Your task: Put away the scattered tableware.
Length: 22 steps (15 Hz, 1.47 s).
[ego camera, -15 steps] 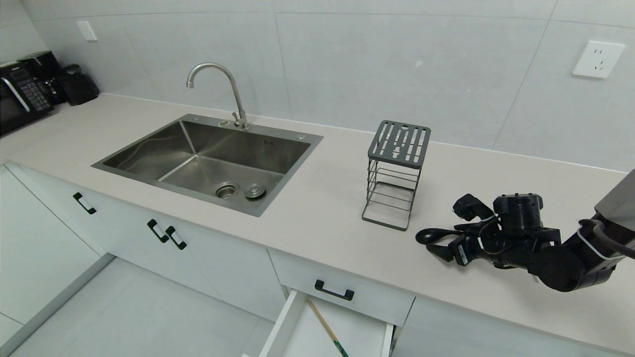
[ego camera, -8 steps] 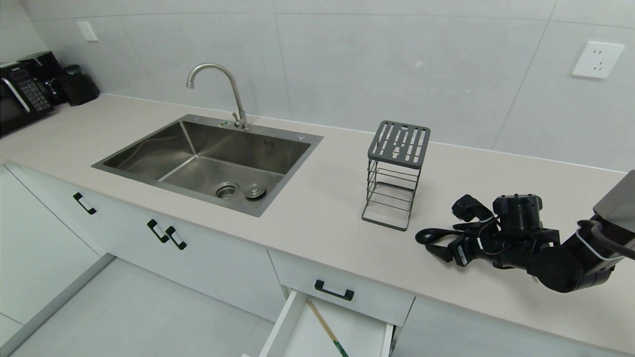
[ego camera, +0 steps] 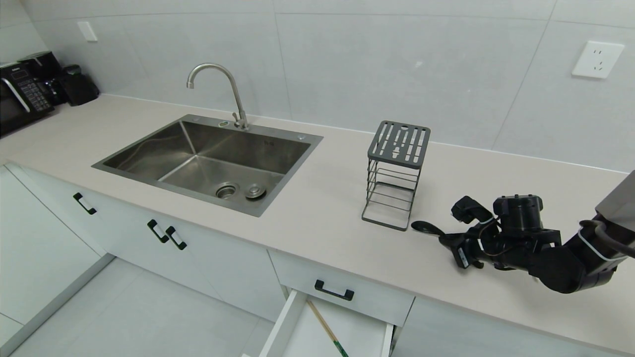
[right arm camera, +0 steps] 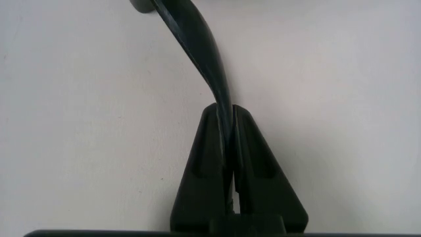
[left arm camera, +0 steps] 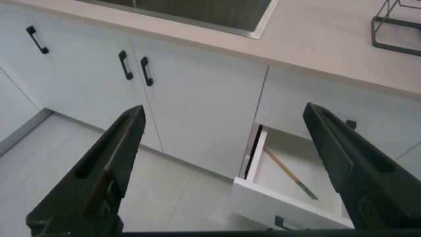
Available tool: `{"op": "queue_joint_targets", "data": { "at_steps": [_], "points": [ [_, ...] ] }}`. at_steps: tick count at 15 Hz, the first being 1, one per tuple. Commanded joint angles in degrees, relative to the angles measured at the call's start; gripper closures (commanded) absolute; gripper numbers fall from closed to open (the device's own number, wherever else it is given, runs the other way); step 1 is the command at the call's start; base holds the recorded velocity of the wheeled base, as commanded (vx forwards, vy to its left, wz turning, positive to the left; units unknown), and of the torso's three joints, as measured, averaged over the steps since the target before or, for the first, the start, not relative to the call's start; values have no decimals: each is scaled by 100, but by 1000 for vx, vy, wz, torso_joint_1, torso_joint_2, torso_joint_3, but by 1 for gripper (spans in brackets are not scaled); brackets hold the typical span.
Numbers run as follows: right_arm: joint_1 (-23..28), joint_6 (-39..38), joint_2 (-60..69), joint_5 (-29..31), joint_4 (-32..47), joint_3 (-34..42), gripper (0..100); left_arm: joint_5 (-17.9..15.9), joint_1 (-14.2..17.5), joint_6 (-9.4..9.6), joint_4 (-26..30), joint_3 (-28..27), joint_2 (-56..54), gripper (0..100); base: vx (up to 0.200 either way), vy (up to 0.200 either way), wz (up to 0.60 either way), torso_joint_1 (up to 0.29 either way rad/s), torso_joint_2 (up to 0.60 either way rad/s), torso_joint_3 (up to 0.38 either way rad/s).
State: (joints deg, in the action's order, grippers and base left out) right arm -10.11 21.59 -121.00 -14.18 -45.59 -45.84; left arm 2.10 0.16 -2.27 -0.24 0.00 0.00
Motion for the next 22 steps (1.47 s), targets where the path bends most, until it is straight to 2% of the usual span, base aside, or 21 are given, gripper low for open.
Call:
{"op": "queue_joint_targets", "data": {
  "at_steps": [1, 3, 5, 9, 13, 22],
  "points": [
    [-35, 12, 332, -6, -37, 145, 100, 1, 2, -2, -2, 0, 0, 0, 0, 0, 0, 0, 0, 0],
    [-70, 30, 745, -6, -37, 444, 100, 1, 2, -2, -2, 0, 0, 0, 0, 0, 0, 0, 0, 0],
    [-387, 21, 1378, 3, -46, 1024, 100, 1, 2, -2, -2, 0, 0, 0, 0, 0, 0, 0, 0, 0],
    [-1081, 3, 2054, 161, -73, 1692, 100, 1, 2, -2, -2, 0, 0, 0, 0, 0, 0, 0, 0, 0],
    [-1371, 3, 2635, 179, -37, 2211, 100, 1, 2, -2, -2, 0, 0, 0, 0, 0, 0, 0, 0, 0],
    [-2646, -6, 2740, 179, -11, 2079, 100, 1, 2, -2, -2, 0, 0, 0, 0, 0, 0, 0, 0, 0]
  ]
}}
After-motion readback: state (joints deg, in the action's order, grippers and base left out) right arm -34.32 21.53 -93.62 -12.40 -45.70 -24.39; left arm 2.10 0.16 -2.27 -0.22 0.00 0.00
